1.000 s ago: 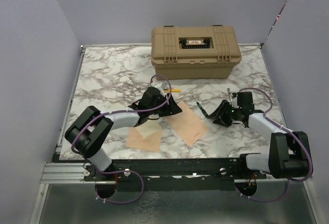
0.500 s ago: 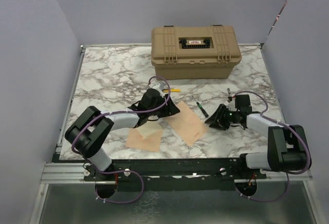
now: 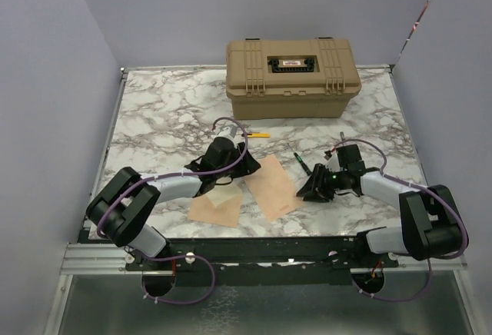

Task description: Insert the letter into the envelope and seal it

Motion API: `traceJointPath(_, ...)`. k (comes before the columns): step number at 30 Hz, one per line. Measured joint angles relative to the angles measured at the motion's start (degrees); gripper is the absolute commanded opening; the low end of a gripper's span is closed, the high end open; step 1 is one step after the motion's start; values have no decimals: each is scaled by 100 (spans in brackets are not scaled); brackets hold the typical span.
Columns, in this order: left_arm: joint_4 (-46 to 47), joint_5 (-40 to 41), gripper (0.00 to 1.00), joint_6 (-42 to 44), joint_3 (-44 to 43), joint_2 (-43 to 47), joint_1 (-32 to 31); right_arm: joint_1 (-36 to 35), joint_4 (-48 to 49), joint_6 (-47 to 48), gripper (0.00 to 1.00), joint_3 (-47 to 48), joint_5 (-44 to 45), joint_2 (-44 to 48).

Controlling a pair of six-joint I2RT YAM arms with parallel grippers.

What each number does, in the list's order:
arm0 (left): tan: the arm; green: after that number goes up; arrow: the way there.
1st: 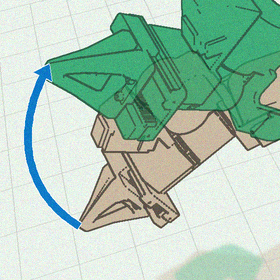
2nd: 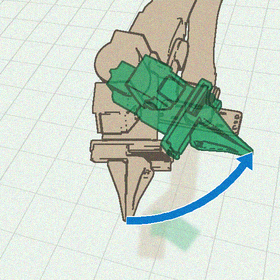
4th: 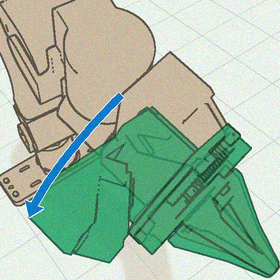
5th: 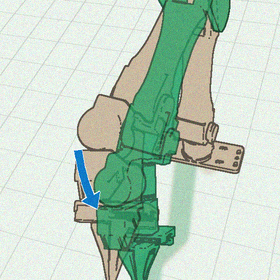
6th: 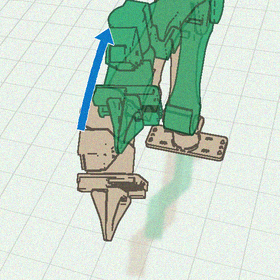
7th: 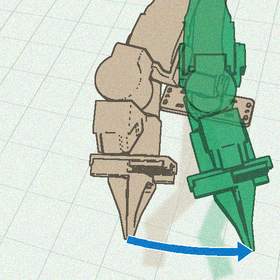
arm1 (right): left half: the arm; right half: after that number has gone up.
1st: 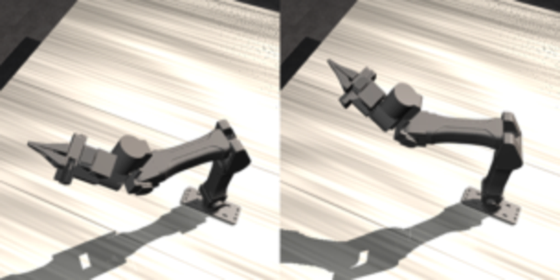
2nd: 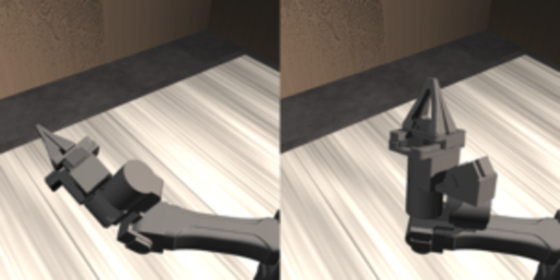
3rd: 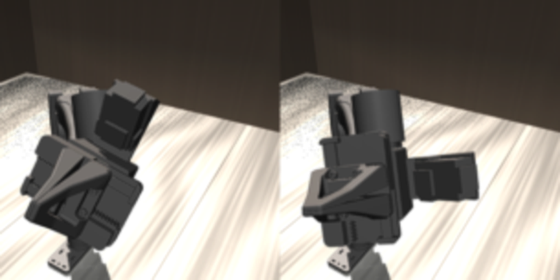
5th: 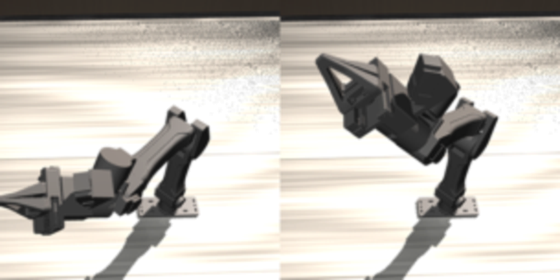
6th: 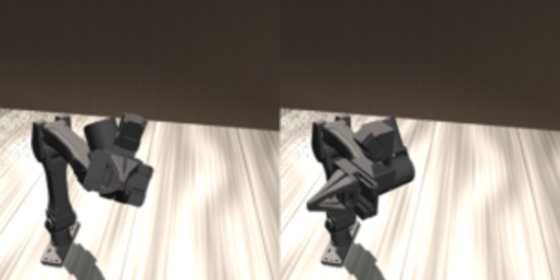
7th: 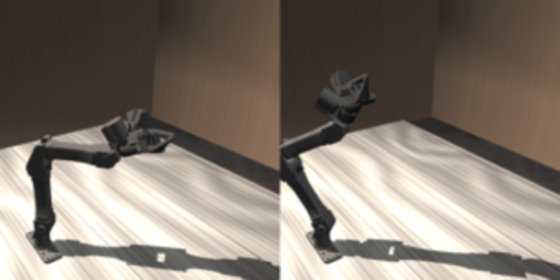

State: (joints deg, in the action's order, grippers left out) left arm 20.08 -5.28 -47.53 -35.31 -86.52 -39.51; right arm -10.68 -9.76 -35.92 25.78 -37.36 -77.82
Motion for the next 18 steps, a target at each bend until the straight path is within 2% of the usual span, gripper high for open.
traceJointPath(5,-149,72,40,13,11,-44,0,-173,-682,90,51,409,566,293)
traceJointPath(9,-229,66,30,61,11,-151,0,-168,-568,201,55,1115,728,234)
traceJointPath(14,-299,-50,24,201,11,-341,0,-229,-181,365,56,1851,647,-726)
traceJointPath(18,-463,-68,22,275,11,-426,0,-553,-129,474,59,2186,645,-1467)
